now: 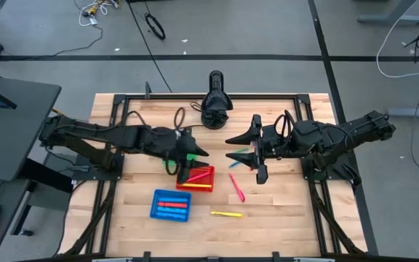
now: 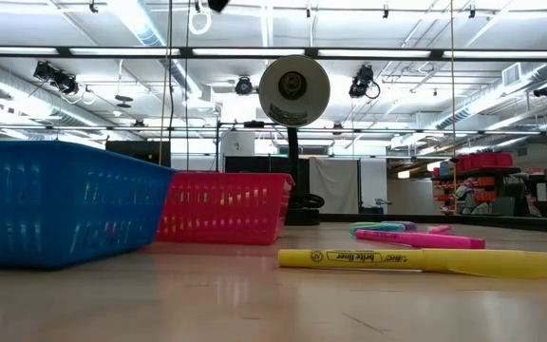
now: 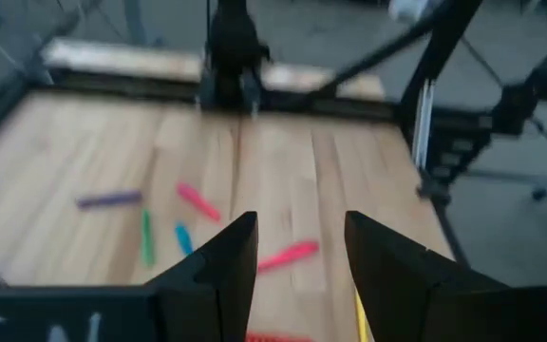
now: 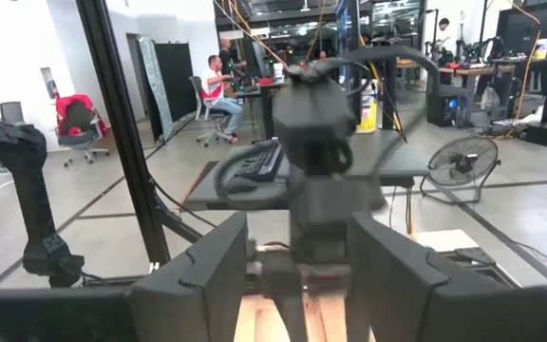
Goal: Pick & Place Markers
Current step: Put the yellow marker pen into the red bin
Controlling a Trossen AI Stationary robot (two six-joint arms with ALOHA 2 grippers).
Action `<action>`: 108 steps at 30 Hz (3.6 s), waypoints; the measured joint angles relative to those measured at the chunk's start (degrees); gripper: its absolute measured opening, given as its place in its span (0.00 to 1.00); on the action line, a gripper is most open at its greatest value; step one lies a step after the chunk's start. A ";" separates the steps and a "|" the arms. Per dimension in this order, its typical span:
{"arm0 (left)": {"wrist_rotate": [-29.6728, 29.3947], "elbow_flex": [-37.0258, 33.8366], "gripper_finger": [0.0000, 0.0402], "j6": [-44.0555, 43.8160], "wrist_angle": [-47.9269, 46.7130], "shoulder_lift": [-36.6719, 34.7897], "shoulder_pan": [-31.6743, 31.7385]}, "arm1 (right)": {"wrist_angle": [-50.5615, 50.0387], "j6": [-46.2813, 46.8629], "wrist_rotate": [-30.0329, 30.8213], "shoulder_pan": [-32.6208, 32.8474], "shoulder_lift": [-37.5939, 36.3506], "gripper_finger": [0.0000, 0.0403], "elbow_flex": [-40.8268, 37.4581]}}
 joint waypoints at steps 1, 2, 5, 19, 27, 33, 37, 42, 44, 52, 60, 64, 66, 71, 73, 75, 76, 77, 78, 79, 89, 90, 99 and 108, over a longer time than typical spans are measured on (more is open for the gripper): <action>-1.30 0.00 0.42 0.00 0.50 -0.72 -0.81 | -0.10 -0.08 0.00 0.00 0.00 0.46 0.00; -2.58 0.00 0.42 0.02 1.06 -1.19 -1.47 | -0.22 -0.10 0.00 0.00 -0.01 0.46 0.00; -5.90 -0.01 0.42 0.66 4.55 -2.23 -3.62 | -0.24 -0.10 0.00 0.00 0.01 0.46 0.00; -23.17 0.00 0.42 5.78 16.95 -2.29 -14.58 | -0.55 -0.15 0.02 -0.02 -0.01 0.46 0.00; -28.76 0.00 0.42 7.08 16.80 -2.27 -17.24 | -0.55 -0.10 0.02 -0.02 -0.01 0.46 0.00; -28.16 0.00 0.42 7.27 16.82 -2.27 -17.19 | -0.52 -0.06 0.02 -0.02 -0.01 0.46 0.00; -23.26 0.00 0.42 6.98 16.33 -2.27 -17.15 | -0.51 -0.12 0.02 -0.02 -0.01 0.46 0.00; -21.66 0.00 0.42 6.87 11.67 -2.27 -17.14 | -0.50 -0.76 0.04 -0.02 -0.01 0.46 0.00; -19.66 0.00 0.42 6.76 9.94 -2.27 -17.10 | -0.49 -0.76 0.04 -0.02 -0.01 0.46 0.00; -13.98 3.70 0.42 0.63 -5.35 -1.64 -16.15 | -0.45 -1.31 0.05 -0.02 -0.08 0.46 0.00; -3.68 11.02 0.42 -0.70 -17.63 3.02 -13.42 | 0.23 -1.79 0.06 -0.02 -0.17 0.46 0.00; 0.41 12.22 0.42 -0.70 -19.04 5.85 -12.54 | 1.55 -1.81 0.07 -0.02 -0.19 0.46 -0.02; 1.46 12.35 0.42 -0.70 -20.75 6.93 -12.56 | 1.99 -1.81 0.07 -0.02 -0.19 0.46 -0.02; 5.31 12.33 0.43 -2.37 -20.72 10.23 -12.28 | 2.77 -1.79 0.04 -0.02 -0.19 0.46 -0.02; 6.71 12.35 0.46 -2.76 -19.82 11.26 -11.78 | 3.05 -1.79 0.04 -0.02 -0.19 0.46 -0.02; 7.32 12.35 0.51 -3.99 -19.61 12.66 -10.94 | 3.30 -1.79 0.05 -0.02 -0.19 0.46 -0.02; 7.03 12.35 0.54 -4.21 -19.52 13.30 -10.54 | 3.55 -1.79 0.04 -0.02 -0.19 0.46 -0.03; 6.43 12.35 0.57 -4.52 -19.66 14.06 -10.27 | 3.85 -1.79 0.04 -0.02 -0.19 0.46 -0.03; 6.10 12.35 0.60 -4.76 -19.22 14.74 -9.97 | 4.04 -1.85 0.04 -0.02 -0.21 0.46 -0.04; 6.08 12.35 0.62 -4.24 -18.57 15.49 -9.70 | 4.28 -2.28 0.05 -0.02 -0.21 0.46 -0.04; 3.19 12.35 0.69 -1.53 -14.66 23.63 -9.82 | 5.45 -4.23 0.04 -0.02 -0.21 0.46 -0.04; 2.84 12.35 0.69 -1.53 -14.52 24.30 -9.87 | 5.56 -4.23 0.04 -0.02 -0.21 0.46 -0.04; 2.85 12.35 0.69 -2.96 -9.47 30.21 -10.51 | 6.91 -4.63 0.04 -0.02 -0.21 0.46 -0.04; 1.53 12.37 0.69 -6.31 -3.97 33.71 -12.81 | 7.45 -6.15 0.04 -0.02 -0.21 0.46 -0.04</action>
